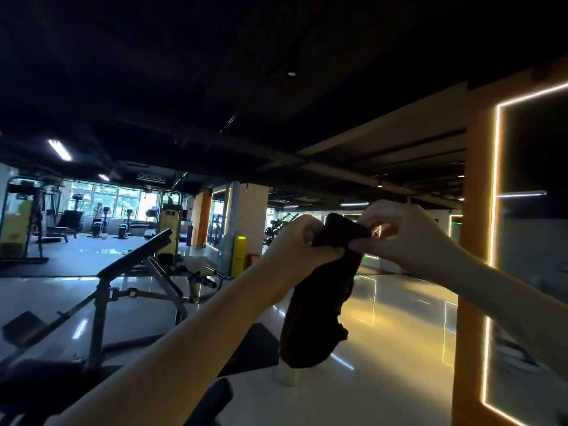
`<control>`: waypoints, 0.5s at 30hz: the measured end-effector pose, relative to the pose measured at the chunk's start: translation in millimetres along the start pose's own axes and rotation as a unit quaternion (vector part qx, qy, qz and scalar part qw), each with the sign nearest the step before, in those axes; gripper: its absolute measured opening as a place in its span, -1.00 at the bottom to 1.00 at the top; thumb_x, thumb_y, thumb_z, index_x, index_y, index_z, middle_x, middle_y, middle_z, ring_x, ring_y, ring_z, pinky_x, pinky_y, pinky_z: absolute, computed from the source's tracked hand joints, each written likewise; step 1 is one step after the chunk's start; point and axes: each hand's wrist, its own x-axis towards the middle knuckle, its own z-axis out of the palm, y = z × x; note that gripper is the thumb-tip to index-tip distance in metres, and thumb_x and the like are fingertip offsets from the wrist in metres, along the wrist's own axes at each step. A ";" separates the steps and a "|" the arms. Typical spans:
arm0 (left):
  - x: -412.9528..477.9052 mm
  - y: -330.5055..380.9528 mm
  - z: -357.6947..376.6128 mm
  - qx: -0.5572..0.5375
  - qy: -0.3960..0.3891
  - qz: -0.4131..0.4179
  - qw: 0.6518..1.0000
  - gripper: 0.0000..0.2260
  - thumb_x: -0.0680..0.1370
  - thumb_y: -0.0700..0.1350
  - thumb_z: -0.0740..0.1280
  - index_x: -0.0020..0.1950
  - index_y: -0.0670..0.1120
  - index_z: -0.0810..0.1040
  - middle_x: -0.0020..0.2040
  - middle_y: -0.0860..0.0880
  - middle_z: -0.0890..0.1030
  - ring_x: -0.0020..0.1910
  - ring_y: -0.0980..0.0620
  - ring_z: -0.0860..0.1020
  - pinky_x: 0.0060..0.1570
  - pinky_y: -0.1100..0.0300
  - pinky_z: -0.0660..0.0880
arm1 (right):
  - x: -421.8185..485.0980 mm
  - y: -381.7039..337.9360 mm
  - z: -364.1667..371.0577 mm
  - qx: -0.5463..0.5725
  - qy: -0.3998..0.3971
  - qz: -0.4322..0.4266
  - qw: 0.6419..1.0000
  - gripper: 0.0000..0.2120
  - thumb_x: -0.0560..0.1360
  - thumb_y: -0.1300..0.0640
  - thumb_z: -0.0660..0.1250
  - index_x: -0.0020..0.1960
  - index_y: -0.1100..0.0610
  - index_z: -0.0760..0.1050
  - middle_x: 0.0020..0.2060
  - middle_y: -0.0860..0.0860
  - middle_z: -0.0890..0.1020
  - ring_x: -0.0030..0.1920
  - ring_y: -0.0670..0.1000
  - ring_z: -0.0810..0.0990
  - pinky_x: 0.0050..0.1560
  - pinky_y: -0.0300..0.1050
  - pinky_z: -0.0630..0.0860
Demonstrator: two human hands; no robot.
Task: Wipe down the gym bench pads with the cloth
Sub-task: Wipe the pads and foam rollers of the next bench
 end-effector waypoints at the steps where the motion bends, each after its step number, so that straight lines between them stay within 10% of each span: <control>1: -0.9 -0.4 0.2 -0.021 -0.005 0.005 1.000 -0.69 0.48 -0.27 0.45 0.09 -0.01 0.42 0.06 -0.09 0.59 0.07 -0.10 0.62 0.10 -0.11 0.61 | -2.9 -1.4 0.1 -0.002 0.012 0.002 1.000 -0.87 0.36 0.16 0.51 -0.17 0.01 0.58 -0.18 -0.07 0.61 -0.13 -0.16 0.56 -0.13 -0.21 0.50; 5: -5.1 -4.0 -3.8 -0.065 -0.084 0.021 0.994 -0.42 0.41 -0.33 0.48 0.28 0.12 0.36 0.02 -0.08 0.69 0.04 -0.08 0.67 0.06 -0.03 0.62 | -7.5 -8.1 6.5 0.088 -0.025 0.063 0.994 -0.90 0.44 0.28 0.41 -0.16 0.15 0.51 -0.25 0.10 0.60 -0.19 0.01 0.57 -0.14 -0.07 0.47; 15: -13.9 -34.8 -22.9 -0.022 -0.162 -0.079 0.983 -0.74 0.43 -0.06 0.38 0.10 -0.07 0.60 -0.02 0.01 0.68 0.03 0.08 0.65 0.11 0.22 0.57 | -18.7 1.5 10.8 0.166 -0.097 0.152 0.969 -0.89 0.48 0.21 0.40 -0.14 0.00 0.58 -0.04 0.31 0.61 0.01 0.42 0.57 0.00 0.45 0.47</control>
